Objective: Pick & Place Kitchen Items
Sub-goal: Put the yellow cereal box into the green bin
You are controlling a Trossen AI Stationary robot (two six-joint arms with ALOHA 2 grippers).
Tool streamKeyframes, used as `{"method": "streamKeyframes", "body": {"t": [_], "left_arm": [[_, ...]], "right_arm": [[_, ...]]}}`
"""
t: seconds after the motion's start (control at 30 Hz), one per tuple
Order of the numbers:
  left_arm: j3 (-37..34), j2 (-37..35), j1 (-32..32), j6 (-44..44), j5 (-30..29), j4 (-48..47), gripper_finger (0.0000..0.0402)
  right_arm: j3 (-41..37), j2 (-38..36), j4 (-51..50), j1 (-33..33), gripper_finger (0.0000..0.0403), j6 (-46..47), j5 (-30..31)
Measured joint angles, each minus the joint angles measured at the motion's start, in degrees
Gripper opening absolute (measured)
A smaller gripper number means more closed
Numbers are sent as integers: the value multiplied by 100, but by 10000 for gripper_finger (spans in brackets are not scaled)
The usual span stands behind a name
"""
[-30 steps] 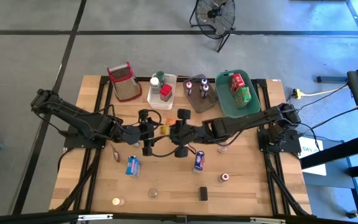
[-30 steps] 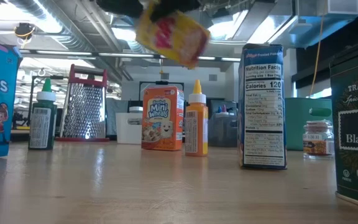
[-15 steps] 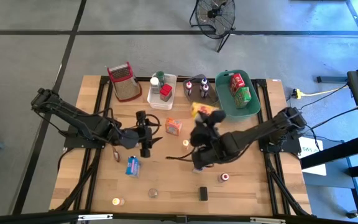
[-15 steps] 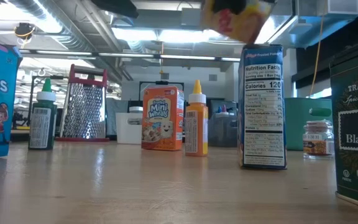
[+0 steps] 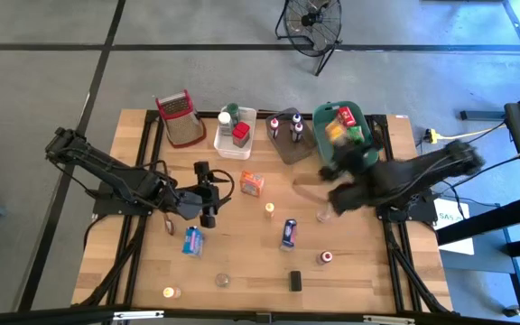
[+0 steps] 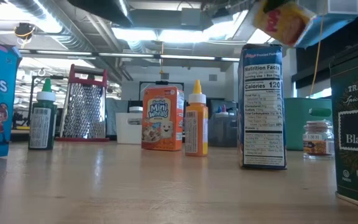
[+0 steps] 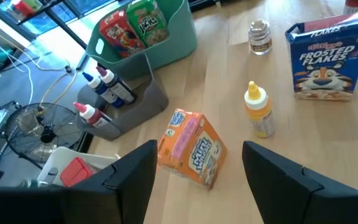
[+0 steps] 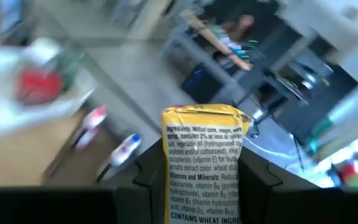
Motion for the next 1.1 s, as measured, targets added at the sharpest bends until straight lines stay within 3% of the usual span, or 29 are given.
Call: {"method": "streamKeyframes", "body": {"t": [0.17, 0.3, 0.5, 0.73, 0.9, 1.1], "left_arm": [[0, 0, 0, -120, -21, -230, 231], [0, 0, 9, -114, -38, -223, 232], [0, 2, 9, 35, -43, -219, 231], [0, 2, 9, 46, -45, -219, 230], [0, 2, 9, 92, -43, -221, 232], [0, 2, 9, 76, -37, -379, 230]], "right_arm": [[-1540, -1184, 210, -524, 129, 1710, 502], [-2587, -1631, 1372, -680, 129, 2262, 1174], [-3308, -1474, 3162, -1064, 128, 1549, 1242], [-3439, -1139, 4763, -1870, 128, 604, 1096], [-3439, -866, 5985, -2546, 128, -560, 116], [-3439, -468, 7454, -3113, 128, -1964, -307]]}}
